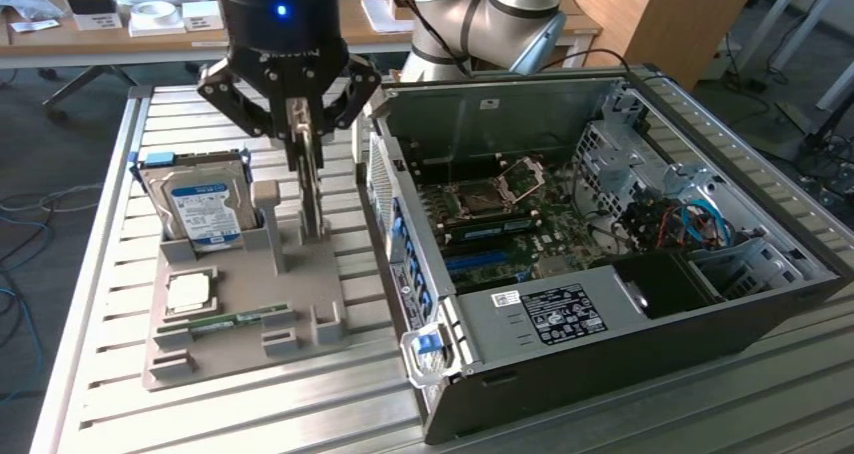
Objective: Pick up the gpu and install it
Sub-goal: 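Pick up the gpu and move the gpu toward the slot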
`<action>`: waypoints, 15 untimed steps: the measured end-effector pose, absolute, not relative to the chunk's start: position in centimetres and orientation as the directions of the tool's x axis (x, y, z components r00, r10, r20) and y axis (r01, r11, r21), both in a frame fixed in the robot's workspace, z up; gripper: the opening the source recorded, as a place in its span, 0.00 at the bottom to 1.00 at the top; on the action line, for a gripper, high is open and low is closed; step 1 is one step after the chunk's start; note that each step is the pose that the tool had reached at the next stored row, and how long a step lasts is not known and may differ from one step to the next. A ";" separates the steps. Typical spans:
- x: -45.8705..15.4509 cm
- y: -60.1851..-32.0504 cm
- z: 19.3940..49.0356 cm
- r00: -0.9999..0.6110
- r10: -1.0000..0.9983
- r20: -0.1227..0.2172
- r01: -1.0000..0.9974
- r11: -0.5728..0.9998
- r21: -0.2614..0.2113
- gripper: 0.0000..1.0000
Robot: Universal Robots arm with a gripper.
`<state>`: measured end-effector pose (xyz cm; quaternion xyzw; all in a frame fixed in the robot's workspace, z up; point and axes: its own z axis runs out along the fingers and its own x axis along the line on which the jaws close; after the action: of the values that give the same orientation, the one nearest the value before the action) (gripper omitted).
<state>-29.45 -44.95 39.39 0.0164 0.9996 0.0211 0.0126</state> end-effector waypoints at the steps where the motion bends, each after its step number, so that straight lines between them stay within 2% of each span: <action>1: -29.4 -45.0 39.7 -0.999 0.033 -0.025 0.032 0.999 0.043 0.27; 9: -29.4 -45.0 41.7 -0.999 0.033 -0.025 0.032 0.999 0.043 0.27; 15: -29.4 -45.0 41.9 -0.999 0.033 -0.025 0.032 0.999 0.043 0.27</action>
<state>-29.45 -44.95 41.86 0.0163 0.9996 0.0211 0.0126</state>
